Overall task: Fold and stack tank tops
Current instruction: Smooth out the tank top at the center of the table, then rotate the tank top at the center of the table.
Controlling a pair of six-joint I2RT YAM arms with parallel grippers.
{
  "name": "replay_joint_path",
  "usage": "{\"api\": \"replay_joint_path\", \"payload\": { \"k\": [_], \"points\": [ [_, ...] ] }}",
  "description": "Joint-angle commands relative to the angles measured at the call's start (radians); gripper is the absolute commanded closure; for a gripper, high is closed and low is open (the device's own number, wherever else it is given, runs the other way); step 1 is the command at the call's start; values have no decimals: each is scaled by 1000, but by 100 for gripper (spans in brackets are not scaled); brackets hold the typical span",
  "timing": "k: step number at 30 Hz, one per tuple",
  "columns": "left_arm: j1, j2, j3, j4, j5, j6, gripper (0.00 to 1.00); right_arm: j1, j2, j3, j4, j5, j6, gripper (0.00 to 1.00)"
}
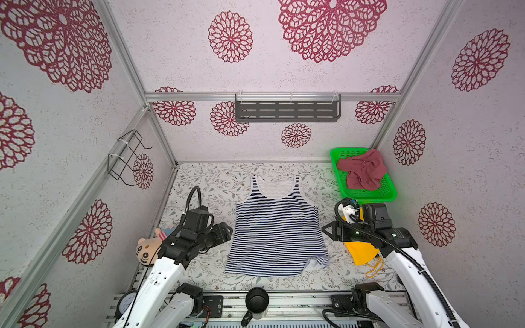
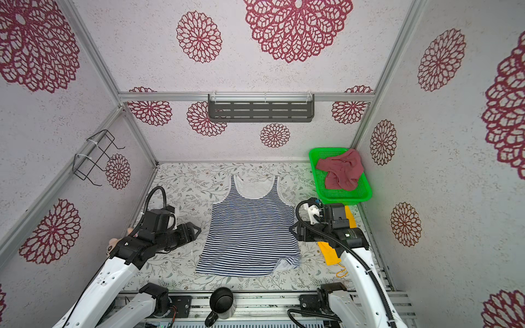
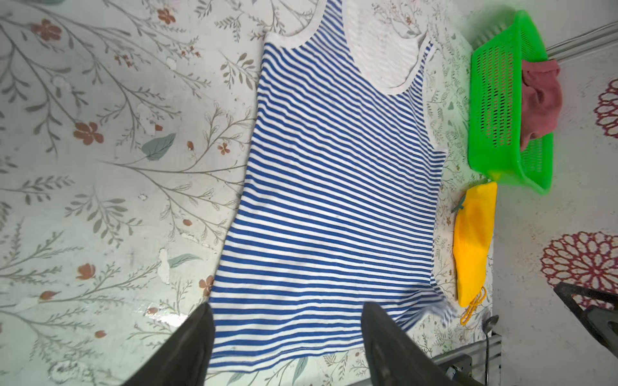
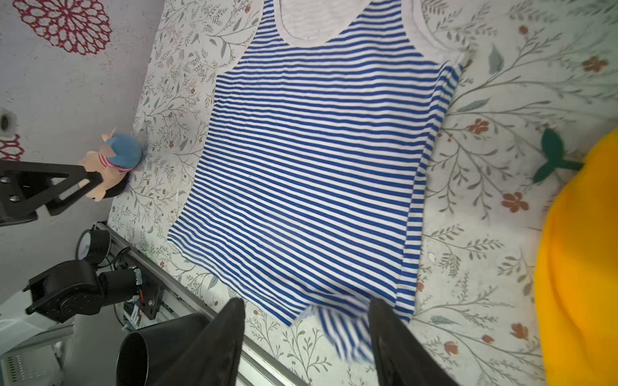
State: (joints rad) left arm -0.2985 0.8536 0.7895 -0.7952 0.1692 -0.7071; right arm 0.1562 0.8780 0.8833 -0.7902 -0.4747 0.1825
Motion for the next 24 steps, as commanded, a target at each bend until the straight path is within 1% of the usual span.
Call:
{"api": "replay_joint_path", "payload": {
  "k": [1,3,5,7,9,11,14,16,20,22,24],
  "points": [
    [3,85,71,45,-77,78,31,8,75,68,14,118,-11,42],
    [2,228,130,116,-92,96,33,43,174,106,66,230,35,45],
    [1,402,211,222,-93,122,33,117,278,150,121,356,94,48],
    [3,573,296,341,-97,148,35,185,348,170,179,431,148,52],
    [2,769,436,403,-89,180,37,215,386,162,229,439,214,57],
    [2,980,661,380,-63,219,39,240,390,131,246,451,271,58],
    [7,1235,914,382,-45,223,43,278,355,66,195,516,342,58],
    [11,1349,1049,382,-50,232,43,303,326,20,163,543,397,56],
    [15,1539,1271,330,-47,232,41,348,274,-76,187,530,502,56],
    [11,1613,1355,286,-45,232,39,372,268,-92,181,543,526,58],
    [9,1660,1399,261,-50,232,35,395,268,-100,178,552,539,59]
  ]
}}
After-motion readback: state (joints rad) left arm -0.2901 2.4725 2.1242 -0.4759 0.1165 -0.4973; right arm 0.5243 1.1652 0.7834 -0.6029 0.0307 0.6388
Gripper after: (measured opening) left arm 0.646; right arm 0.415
